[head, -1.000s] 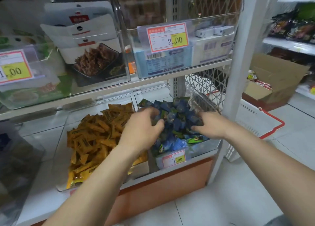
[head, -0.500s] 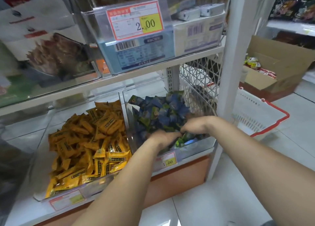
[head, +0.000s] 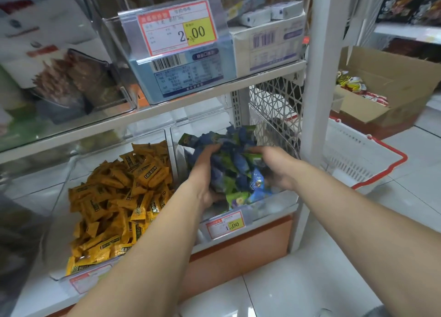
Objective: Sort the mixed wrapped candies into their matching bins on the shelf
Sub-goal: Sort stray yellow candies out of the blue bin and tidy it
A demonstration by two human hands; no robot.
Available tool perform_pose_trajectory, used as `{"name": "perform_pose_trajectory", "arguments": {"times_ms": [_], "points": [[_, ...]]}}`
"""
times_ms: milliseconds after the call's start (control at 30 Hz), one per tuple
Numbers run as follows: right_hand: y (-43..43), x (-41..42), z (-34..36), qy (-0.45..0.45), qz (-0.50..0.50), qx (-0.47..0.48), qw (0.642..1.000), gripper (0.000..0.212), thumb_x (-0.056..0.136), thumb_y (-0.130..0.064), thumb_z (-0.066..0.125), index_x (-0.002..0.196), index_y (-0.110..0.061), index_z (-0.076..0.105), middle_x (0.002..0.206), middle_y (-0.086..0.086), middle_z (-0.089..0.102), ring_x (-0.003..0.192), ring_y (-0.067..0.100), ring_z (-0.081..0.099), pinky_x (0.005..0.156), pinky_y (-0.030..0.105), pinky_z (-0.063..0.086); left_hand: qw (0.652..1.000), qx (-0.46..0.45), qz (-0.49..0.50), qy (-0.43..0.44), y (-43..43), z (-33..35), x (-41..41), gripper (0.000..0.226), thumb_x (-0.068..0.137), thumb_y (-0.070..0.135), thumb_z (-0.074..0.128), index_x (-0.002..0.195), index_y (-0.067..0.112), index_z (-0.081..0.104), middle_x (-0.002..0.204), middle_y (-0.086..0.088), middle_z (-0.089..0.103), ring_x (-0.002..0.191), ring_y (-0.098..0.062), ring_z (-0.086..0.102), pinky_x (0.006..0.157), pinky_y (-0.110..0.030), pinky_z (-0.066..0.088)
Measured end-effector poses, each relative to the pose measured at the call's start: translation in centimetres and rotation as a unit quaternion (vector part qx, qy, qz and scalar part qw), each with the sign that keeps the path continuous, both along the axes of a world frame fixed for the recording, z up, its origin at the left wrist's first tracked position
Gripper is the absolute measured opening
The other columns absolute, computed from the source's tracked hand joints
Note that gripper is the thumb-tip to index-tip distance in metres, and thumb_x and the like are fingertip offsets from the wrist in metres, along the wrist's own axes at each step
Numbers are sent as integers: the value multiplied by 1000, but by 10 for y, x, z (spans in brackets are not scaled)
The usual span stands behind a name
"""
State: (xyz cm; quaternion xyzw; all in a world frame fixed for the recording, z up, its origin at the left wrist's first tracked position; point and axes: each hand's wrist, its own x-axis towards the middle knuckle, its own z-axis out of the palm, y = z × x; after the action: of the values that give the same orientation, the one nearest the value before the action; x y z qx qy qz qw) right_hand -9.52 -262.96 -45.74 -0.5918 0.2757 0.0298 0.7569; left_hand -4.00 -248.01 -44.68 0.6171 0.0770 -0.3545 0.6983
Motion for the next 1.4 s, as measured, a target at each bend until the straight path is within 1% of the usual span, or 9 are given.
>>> {"name": "perform_pose_trajectory", "arguments": {"times_ms": [100,200,400,500,633,833,1033,1233,1400], "points": [[0,0,4,-30,-10,28,999,23,98,-27,53,110,-13,68,95,14,74,83,32,70,80,54,58,999,-24,8,-25,1,14,7,41,91,51,53,98,15,71,79,-12,75,68,-27,73,60,-33,57],[-5,-3,8,-59,-21,46,997,25,100,-29,46,98,-20,69,80,4,75,59,19,69,49,31,52,997,25,-1,-67,7,25,13,43,89,52,50,107,19,71,94,-6,75,90,-28,67,73,-39,52],[-10,-8,15,-103,-32,-94,990,25,97,-32,51,97,-23,74,81,-6,72,65,7,66,59,25,43,952,232,-63,-191,2,46,22,38,98,36,50,126,15,61,132,-6,58,120,-29,54,87,-28,41],[-15,-8,7,-87,-12,-372,924,25,95,-34,56,116,-27,68,97,-7,67,84,13,62,69,25,39,900,298,-151,-282,4,45,30,34,97,41,50,121,20,63,123,0,59,103,-20,55,83,-31,38],[-10,-15,-9,-16,187,-552,813,52,94,-52,50,140,-28,50,126,11,65,104,26,63,86,33,51,747,399,-226,-481,-7,40,40,23,94,37,54,111,25,64,116,2,61,96,-16,54,82,-30,42],[5,-34,-21,47,329,-649,685,71,84,-81,24,142,-44,43,142,-1,56,125,26,55,86,40,45,619,432,-314,-576,-54,18,66,69,79,67,56,139,36,47,139,-3,51,125,-29,50,101,-49,44],[2,-43,-27,8,303,-668,679,62,90,-72,21,85,-28,64,86,-6,59,86,23,54,60,33,36,560,501,-454,-478,-49,-6,98,103,70,77,62,154,40,15,161,-2,24,143,-26,32,111,-38,29],[-8,-45,-27,-33,238,-666,706,47,83,-67,39,90,-28,66,92,-4,48,97,24,55,65,32,36,486,484,-561,-464,2,19,86,61,79,53,70,135,38,50,125,7,63,109,-19,60,96,-34,47],[-9,-40,-24,-58,195,-638,743,59,78,-55,58,127,-24,47,127,4,45,123,30,43,95,39,45,430,494,-605,-454,15,32,56,72,81,65,58,146,42,38,154,5,39,136,-22,41,108,-37,36]]}}
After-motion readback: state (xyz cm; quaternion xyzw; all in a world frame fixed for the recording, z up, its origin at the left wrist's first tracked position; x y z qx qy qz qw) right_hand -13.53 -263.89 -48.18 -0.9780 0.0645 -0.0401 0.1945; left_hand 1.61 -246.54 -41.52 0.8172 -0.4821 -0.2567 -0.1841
